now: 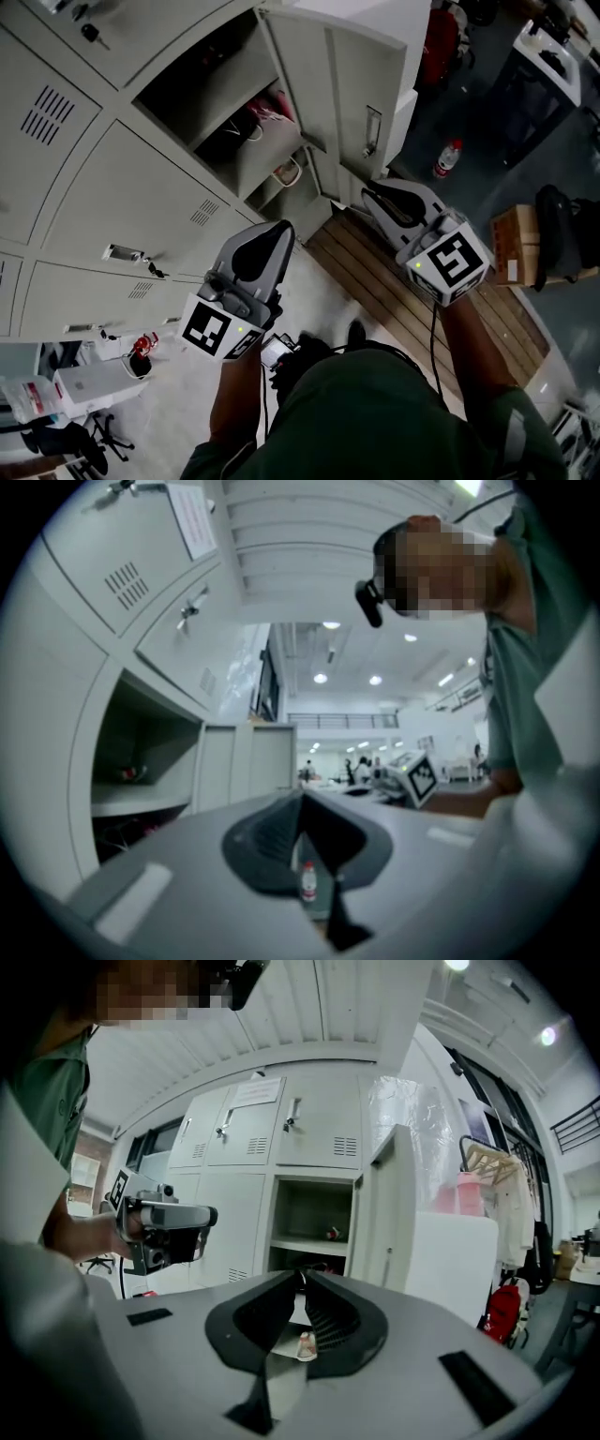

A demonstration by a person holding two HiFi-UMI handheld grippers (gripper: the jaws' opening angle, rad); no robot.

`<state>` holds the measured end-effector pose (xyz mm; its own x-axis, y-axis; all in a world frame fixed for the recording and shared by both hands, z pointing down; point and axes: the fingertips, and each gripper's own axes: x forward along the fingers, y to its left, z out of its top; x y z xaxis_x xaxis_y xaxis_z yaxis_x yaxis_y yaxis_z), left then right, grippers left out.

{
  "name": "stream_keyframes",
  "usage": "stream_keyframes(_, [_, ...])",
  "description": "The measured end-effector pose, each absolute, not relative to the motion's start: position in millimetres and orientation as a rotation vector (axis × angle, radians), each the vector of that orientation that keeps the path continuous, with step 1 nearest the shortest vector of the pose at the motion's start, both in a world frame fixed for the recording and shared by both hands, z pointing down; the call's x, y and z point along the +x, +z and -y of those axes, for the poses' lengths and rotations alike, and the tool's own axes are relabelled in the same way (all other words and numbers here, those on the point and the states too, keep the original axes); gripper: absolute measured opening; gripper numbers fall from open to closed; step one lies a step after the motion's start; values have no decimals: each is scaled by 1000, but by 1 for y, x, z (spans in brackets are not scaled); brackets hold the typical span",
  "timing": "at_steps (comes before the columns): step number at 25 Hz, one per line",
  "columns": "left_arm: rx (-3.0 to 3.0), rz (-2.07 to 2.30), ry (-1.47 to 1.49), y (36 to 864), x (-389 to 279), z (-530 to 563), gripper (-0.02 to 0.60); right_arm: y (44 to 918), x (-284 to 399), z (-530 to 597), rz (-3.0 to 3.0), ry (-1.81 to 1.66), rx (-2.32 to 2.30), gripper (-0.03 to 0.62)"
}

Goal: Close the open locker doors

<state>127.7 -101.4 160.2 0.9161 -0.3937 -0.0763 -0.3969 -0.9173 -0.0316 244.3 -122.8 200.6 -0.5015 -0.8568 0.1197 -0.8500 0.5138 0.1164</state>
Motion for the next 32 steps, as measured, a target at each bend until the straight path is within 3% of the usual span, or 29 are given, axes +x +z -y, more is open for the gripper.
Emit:
stream_keyframes(13, [-3097, -347, 104, 169, 201, 135, 5, 201, 324, 167, 2571, 56, 1613, 35])
stream_keyframes(20, [-3133, -217, 90, 176, 224, 159, 5, 205, 338, 195, 2661, 109, 1591, 77])
stream_keyframes(32, [-3156, -186, 75, 187, 219, 176, 5, 206, 317, 192, 2706, 41, 1505, 78])
